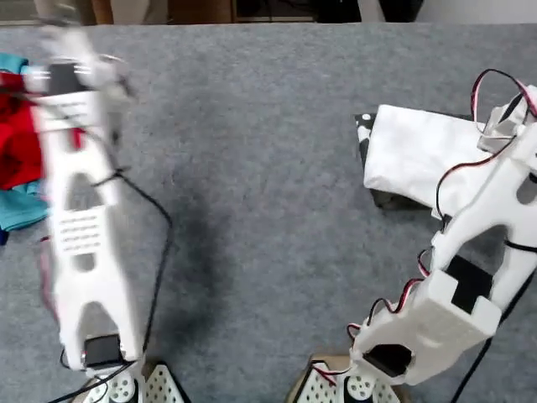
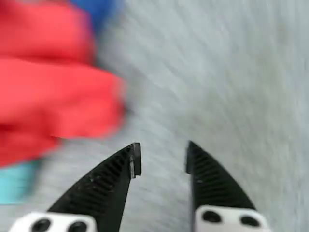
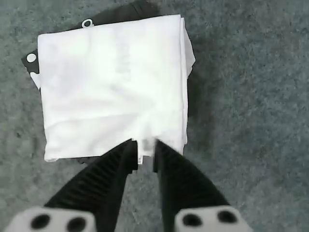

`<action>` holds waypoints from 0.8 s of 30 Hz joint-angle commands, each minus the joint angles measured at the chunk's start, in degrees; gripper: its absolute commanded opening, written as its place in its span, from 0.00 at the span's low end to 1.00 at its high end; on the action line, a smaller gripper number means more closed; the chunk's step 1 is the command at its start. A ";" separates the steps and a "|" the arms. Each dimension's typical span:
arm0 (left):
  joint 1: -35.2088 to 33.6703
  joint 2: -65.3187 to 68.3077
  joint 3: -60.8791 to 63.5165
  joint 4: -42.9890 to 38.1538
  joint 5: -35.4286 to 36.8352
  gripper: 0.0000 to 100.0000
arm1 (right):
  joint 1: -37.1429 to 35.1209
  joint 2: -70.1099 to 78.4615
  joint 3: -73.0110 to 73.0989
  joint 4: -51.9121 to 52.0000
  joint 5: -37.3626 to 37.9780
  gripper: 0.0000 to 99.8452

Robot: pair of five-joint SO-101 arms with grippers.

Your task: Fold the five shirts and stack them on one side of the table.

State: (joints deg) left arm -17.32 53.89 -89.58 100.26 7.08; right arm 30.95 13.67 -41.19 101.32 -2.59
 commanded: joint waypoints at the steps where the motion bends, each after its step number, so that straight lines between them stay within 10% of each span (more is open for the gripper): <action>1: -11.69 -11.74 5.36 0.70 -3.52 0.24 | -1.19 -4.97 3.21 1.05 -1.41 0.04; 13: -28.40 -9.89 29.63 -8.53 -9.41 0.27 | -10.68 -15.52 14.20 0.88 -1.67 0.04; 18: -29.36 -7.78 23.30 -9.49 -7.38 0.03 | -11.30 -16.66 14.37 0.88 -1.67 0.04; 24: -22.51 -7.87 7.21 0.97 -7.12 0.02 | -11.12 -20.26 14.64 1.05 -1.67 0.04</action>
State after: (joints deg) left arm -43.69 47.21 -72.70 97.36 -0.57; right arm 20.31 -3.30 -26.51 101.32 -3.56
